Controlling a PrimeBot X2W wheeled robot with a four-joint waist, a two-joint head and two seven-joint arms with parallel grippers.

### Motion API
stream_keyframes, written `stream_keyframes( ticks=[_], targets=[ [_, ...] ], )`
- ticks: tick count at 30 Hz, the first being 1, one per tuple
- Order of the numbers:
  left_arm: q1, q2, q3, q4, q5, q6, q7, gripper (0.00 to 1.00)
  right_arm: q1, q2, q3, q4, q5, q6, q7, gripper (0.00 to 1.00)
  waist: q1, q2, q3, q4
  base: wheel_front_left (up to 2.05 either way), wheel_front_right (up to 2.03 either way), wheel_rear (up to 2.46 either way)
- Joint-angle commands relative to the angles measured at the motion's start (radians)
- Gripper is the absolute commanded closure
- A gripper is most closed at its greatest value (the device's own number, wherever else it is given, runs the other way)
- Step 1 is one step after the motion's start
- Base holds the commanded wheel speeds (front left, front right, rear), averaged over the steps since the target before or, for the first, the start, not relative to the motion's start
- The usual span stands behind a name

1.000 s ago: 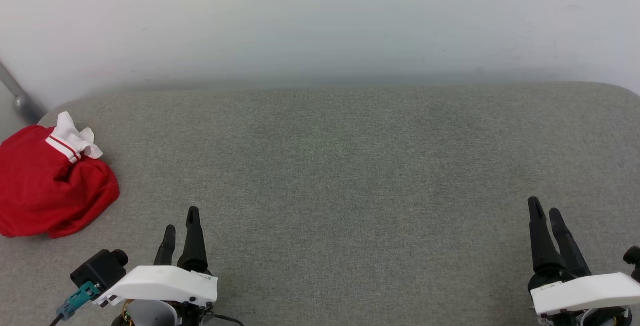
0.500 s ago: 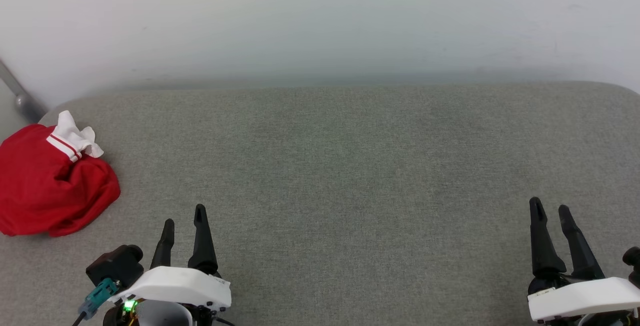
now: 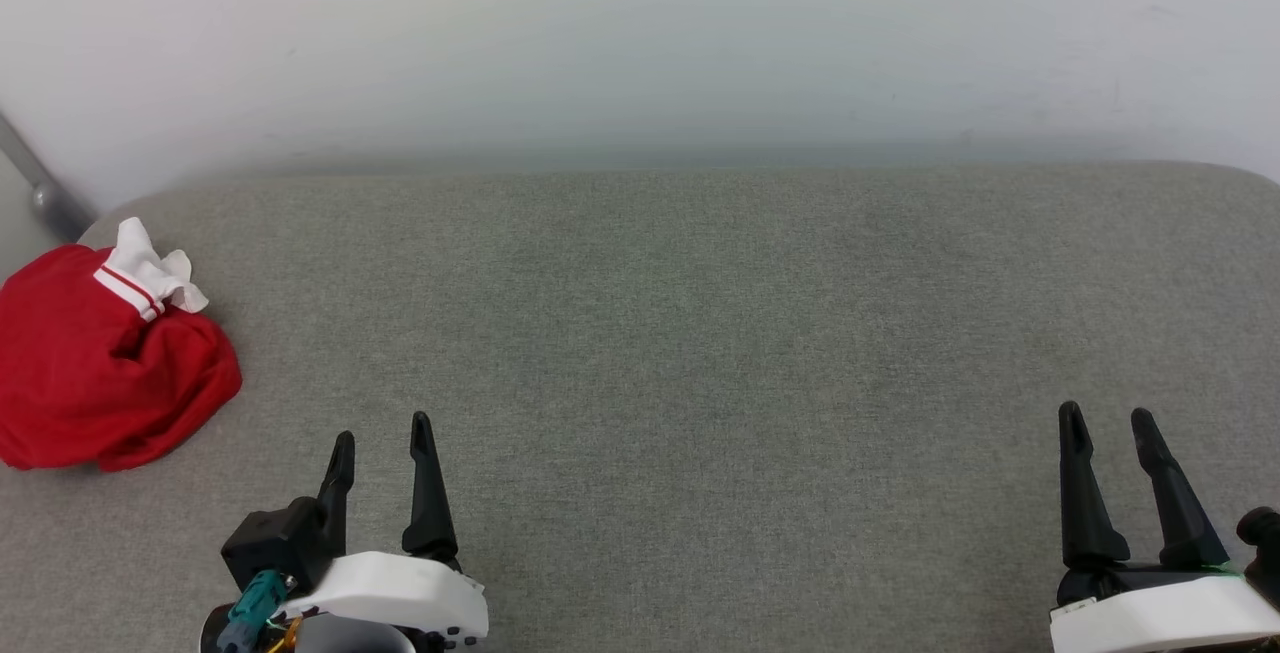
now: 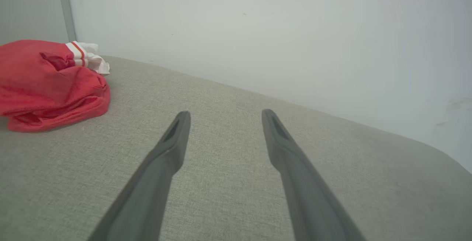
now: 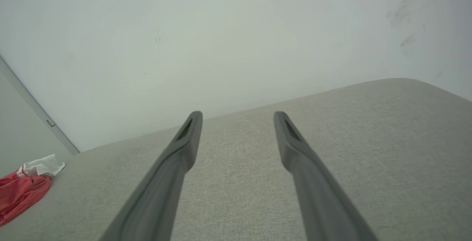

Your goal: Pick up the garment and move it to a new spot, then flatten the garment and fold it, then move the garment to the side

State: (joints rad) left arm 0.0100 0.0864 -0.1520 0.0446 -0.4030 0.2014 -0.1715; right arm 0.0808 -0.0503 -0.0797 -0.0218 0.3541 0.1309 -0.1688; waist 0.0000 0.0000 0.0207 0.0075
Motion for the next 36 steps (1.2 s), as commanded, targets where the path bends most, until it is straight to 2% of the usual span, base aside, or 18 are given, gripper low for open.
stream_keyframes(
  ticks=[1,19,36],
  targets=[
    [-0.002,0.006,-0.002,-0.01,0.019,0.002,-0.006,0.0,0.001,0.0,0.001,-0.013,-0.02,0.0,-0.009,0.0,0.0,0.0,0.0,0.0,0.0,0.0,0.0],
    [0.013,-0.008,-0.021,-0.015,0.175,0.008,-0.047,0.0,0.021,0.0,-0.001,-0.042,-0.125,0.0,-0.048,0.0,0.0,0.0,0.011,0.006,0.0,0.0,0.0],
    [0.041,-0.028,0.002,0.008,0.277,-0.025,-0.08,0.0,0.048,0.0,0.004,-0.061,-0.202,0.0,-0.081,0.0,0.0,0.0,0.011,0.01,0.0,0.0,0.0]
  ],
)
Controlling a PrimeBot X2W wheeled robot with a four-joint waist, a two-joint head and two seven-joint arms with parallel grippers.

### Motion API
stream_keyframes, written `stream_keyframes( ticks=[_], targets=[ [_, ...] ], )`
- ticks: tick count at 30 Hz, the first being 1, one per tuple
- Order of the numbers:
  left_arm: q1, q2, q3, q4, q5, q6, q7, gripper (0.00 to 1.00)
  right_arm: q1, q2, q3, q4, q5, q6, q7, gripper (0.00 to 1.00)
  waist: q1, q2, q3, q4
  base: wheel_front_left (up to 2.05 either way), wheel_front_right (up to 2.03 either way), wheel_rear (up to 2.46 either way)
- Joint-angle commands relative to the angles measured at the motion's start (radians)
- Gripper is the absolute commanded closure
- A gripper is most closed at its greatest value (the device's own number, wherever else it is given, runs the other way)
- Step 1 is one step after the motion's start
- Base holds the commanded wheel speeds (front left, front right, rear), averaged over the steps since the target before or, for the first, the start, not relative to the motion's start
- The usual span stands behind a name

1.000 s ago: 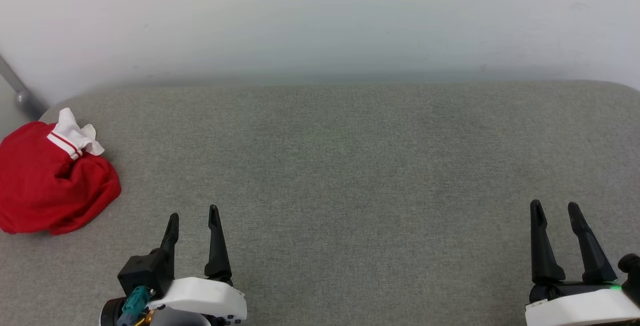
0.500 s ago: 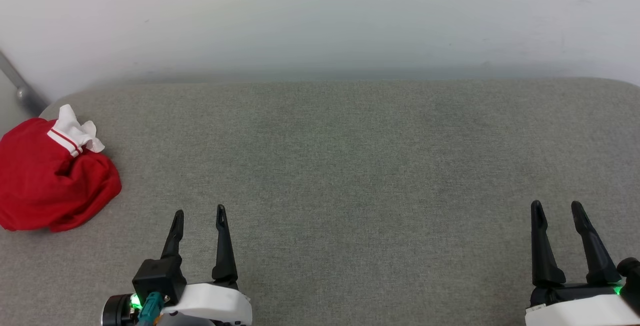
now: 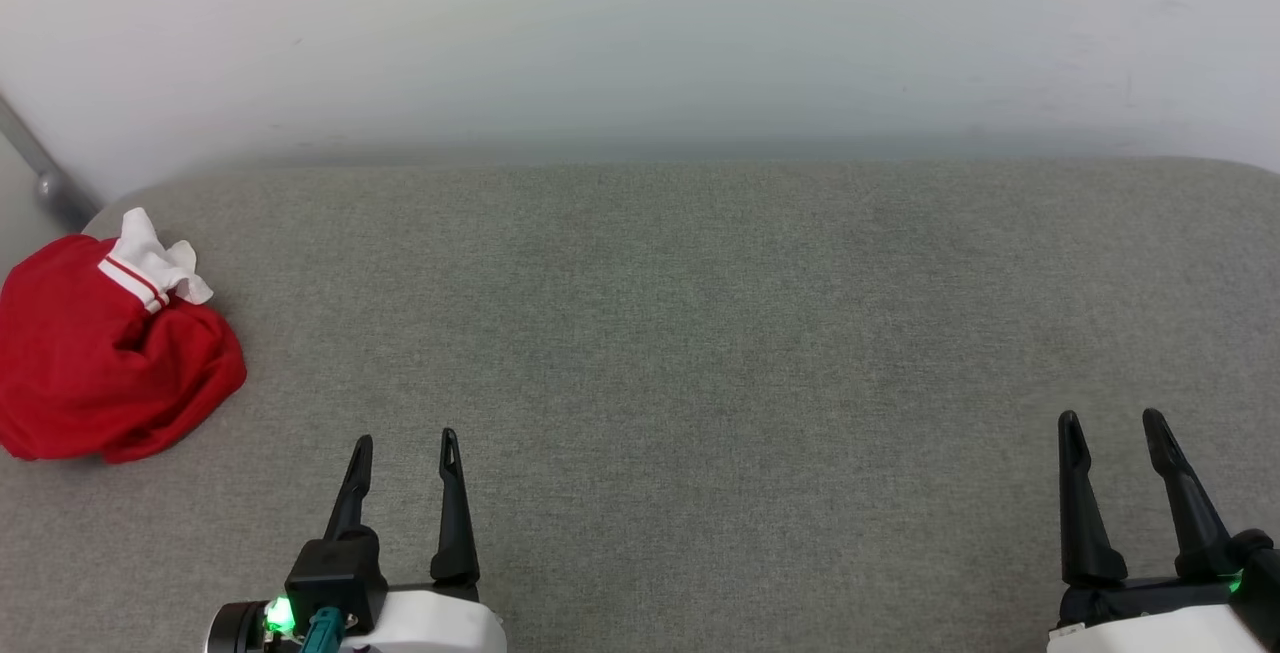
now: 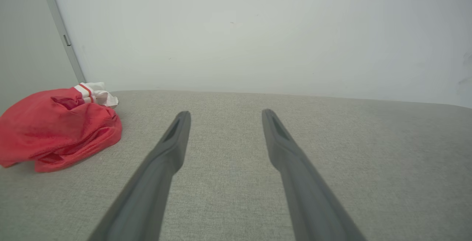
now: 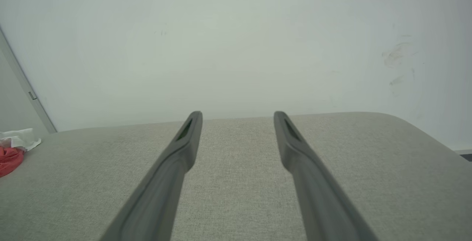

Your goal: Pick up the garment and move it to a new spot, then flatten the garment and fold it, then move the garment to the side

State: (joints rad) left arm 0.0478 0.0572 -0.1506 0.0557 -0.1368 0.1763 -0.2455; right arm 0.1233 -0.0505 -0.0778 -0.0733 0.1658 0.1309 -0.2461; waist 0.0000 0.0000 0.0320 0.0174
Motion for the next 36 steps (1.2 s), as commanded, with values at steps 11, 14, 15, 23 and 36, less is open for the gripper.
stream_keyframes(
  ticks=[11,14,15,23,36],
  targets=[
    [0.011,-0.007,0.015,0.008,0.054,-0.016,-0.021,0.0,0.017,0.001,0.011,-0.012,-0.041,0.0,-0.02,0.0,0.0,0.0,0.007,0.003,0.0,0.0,0.0],
    [0.008,-0.007,0.016,0.013,0.04,-0.02,-0.02,0.0,0.016,0.001,0.011,-0.008,-0.03,0.0,-0.02,0.0,0.0,0.0,0.009,0.004,0.0,0.0,0.0],
    [0.007,-0.007,0.016,0.015,0.035,-0.02,-0.02,0.0,0.016,0.001,0.011,-0.006,-0.026,0.0,-0.02,0.0,0.0,0.0,0.009,0.005,0.0,0.0,0.0],
    [0.005,-0.007,0.012,0.027,0.003,-0.023,-0.02,0.0,0.014,0.001,0.012,0.01,0.004,0.0,-0.019,0.0,0.0,0.0,0.01,0.005,0.0,0.0,0.0],
    [-0.009,-0.007,0.009,0.036,0.0,-0.014,-0.02,0.0,0.014,0.001,0.015,0.02,0.001,0.0,-0.02,0.0,0.0,0.0,0.014,0.021,0.0,0.0,0.0]
  ],
)
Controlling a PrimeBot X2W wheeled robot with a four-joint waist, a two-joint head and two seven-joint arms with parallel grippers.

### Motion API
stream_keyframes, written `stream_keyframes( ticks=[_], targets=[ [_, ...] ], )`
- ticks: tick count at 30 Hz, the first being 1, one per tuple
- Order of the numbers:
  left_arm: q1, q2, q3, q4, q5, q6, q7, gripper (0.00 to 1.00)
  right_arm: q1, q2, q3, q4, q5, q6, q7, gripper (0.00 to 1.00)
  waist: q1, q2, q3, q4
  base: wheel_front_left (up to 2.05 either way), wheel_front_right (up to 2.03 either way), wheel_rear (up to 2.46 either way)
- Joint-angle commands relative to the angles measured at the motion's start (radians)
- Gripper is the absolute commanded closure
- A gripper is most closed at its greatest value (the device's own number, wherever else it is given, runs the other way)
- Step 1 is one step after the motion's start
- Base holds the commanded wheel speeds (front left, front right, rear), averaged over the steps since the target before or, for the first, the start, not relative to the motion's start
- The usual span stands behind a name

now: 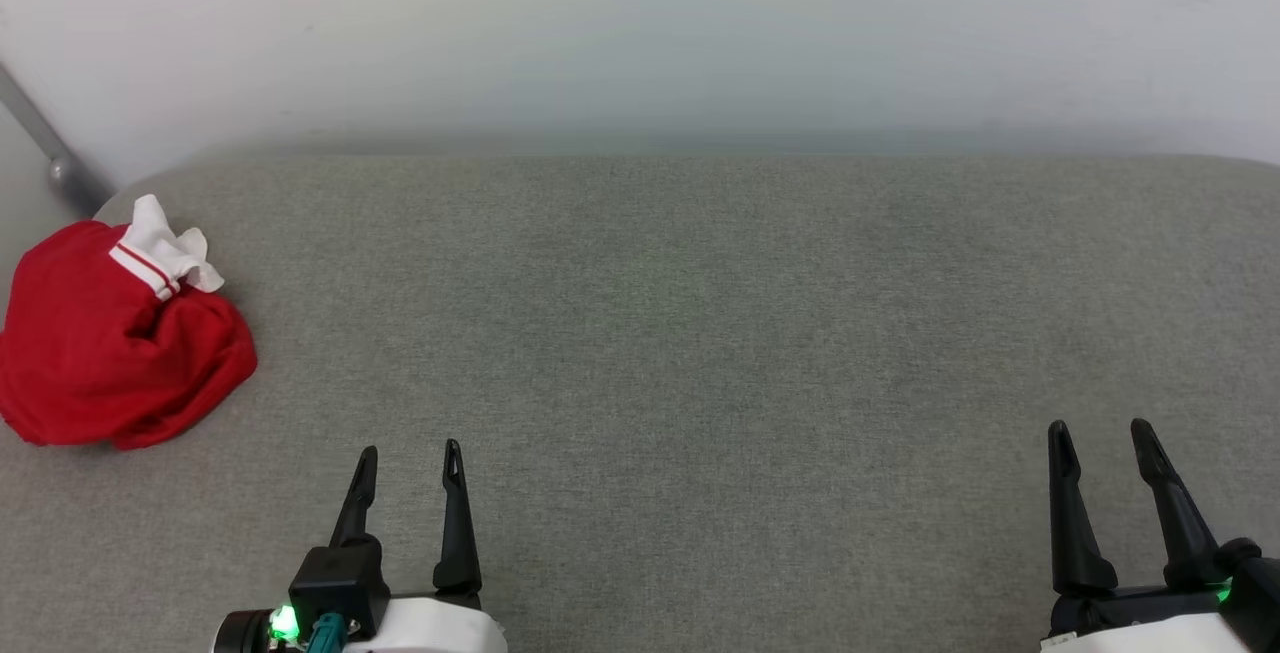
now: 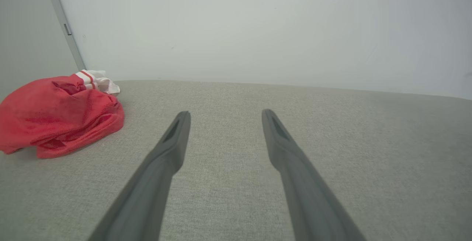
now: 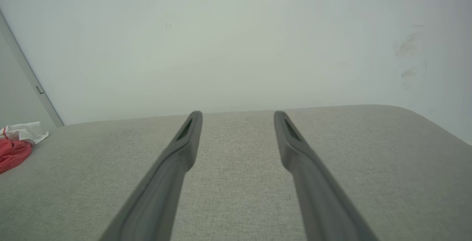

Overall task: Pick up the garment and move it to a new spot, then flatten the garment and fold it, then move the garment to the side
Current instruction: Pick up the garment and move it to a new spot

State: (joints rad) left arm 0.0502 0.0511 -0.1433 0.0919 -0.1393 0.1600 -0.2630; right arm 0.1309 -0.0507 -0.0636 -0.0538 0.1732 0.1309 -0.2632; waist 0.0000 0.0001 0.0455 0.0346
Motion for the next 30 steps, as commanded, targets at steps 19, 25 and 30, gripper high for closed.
stream_keyframes(
  ticks=[19,25,30],
  targets=[
    [-0.048,-0.001,0.029,-0.016,-0.046,0.032,-0.003,0.0,-0.019,0.001,-0.008,-0.025,-0.053,0.0,-0.002,0.0,0.0,-0.0001,0.047,0.263,0.0,0.0,0.0],
    [-0.052,-0.001,0.04,-0.025,-0.059,0.041,-0.003,0.0,-0.026,0.001,-0.004,-0.031,-0.072,0.0,-0.002,0.0,0.0,-0.0001,0.06,0.343,0.0,0.0,0.0],
    [-0.059,-0.001,0.038,-0.035,-0.075,0.053,-0.003,0.0,-0.025,0.001,-0.009,-0.037,-0.083,0.0,-0.002,0.0,0.0,-0.0001,0.073,0.406,0.0,0.0,0.0]
  ],
)
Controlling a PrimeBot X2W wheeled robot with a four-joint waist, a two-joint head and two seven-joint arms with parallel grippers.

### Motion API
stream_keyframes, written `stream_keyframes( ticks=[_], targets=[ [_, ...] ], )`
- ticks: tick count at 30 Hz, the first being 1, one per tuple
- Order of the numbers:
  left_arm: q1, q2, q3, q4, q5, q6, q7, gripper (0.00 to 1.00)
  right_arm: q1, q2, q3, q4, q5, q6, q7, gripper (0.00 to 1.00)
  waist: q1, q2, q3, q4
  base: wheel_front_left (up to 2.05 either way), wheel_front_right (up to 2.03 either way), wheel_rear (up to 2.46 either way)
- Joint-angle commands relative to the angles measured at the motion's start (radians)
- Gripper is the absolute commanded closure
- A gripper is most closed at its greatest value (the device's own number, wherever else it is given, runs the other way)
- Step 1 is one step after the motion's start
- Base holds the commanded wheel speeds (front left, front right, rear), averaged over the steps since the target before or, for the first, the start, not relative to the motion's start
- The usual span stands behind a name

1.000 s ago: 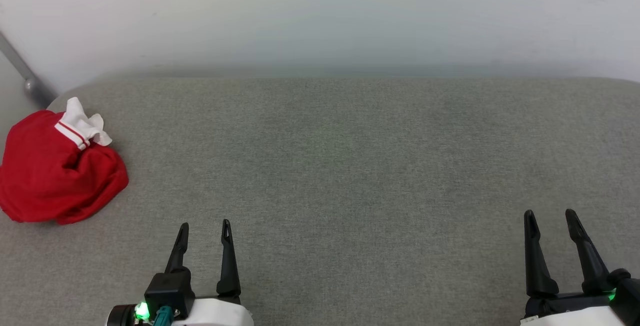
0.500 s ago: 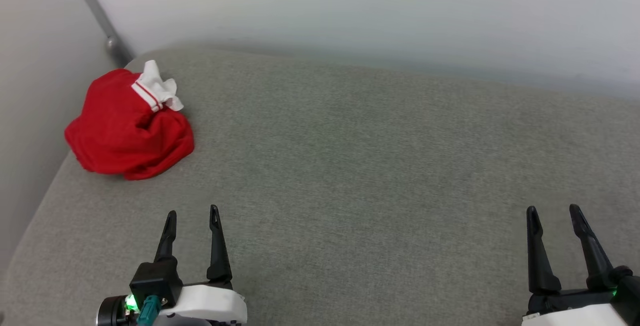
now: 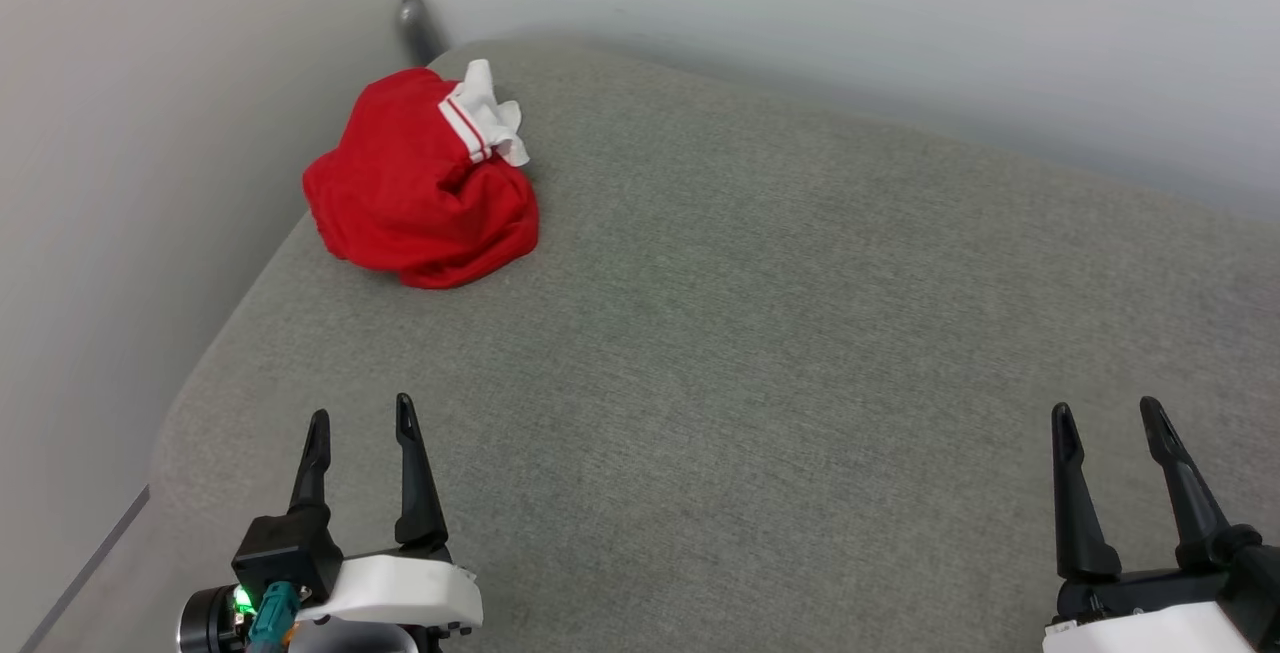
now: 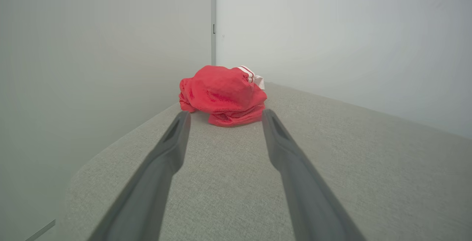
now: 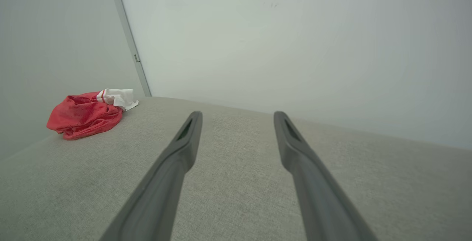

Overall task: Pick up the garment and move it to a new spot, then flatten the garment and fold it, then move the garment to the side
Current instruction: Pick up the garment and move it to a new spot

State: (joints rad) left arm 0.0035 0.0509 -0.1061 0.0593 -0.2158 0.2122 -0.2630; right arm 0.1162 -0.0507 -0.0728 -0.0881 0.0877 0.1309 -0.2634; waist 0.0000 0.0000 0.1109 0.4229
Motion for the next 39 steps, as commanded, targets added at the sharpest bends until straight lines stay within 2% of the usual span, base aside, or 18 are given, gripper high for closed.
stream_keyframes(
  ticks=[1,9,17,20,23,26,30,35,39],
  targets=[
    [-0.012,-0.001,0.0,-0.004,-0.001,0.004,-0.003,0.0,-0.011,0.001,0.0,-0.003,0.0,0.0,-0.002,0.0,0.0,0.0,0.01,0.029,0.0,0.0,0.0],
    [-0.004,-0.001,0.008,-0.007,-0.024,0.017,-0.003,0.0,-0.013,0.001,0.004,-0.002,-0.018,0.0,-0.002,0.0,0.0,0.0,0.02,0.084,0.0,0.0,0.0],
    [-0.018,-0.001,0.016,0.01,-0.03,0.018,-0.003,0.0,-0.019,0.001,0.012,-0.003,-0.027,0.0,-0.002,0.0,0.0,0.0,0.031,0.082,0.0,0.0,0.0],
    [-0.062,-0.001,0.045,0.015,-0.024,-0.01,-0.003,0.0,-0.027,0.001,0.012,-0.008,-0.032,0.0,-0.002,0.0,0.0,0.0,0.044,0.071,0.0,0.0,0.0],
    [-0.133,0.002,0.099,0.037,0.009,-0.057,-0.003,0.0,-0.041,0.001,0.01,-0.013,-0.044,0.0,-0.002,0.0,0.0,0.0,0.069,0.051,0.0,0.0,0.0],
    [-0.237,0.027,0.164,0.066,0.03,-0.101,-0.003,0.0,-0.06,0.001,0.005,-0.021,-0.057,0.0,-0.002,0.0,0.0,0.0,0.106,0.024,0.0,0.0,0.0],
    [-0.402,0.089,0.231,0.123,0.04,-0.151,-0.003,0.0,-0.095,0.001,0.0,-0.033,-0.074,0.0,-0.002,0.0,0.0,0.0,0.173,-0.019,0.0,0.0,0.0],
    [-0.608,0.181,0.27,0.213,0.008,-0.218,0.0,0.0,-0.141,0.001,-0.004,-0.053,-0.092,0.0,-0.002,0.0,0.0,0.0,0.258,-0.068,0.0,0.0,0.0],
    [-0.75,0.272,0.258,0.27,0.009,-0.26,0.115,0.0,-0.166,0.001,-0.012,-0.068,-0.098,0.0,-0.002,0.0,0.0,0.0,0.312,-0.101,0.0,0.0,0.0]
  ],
)
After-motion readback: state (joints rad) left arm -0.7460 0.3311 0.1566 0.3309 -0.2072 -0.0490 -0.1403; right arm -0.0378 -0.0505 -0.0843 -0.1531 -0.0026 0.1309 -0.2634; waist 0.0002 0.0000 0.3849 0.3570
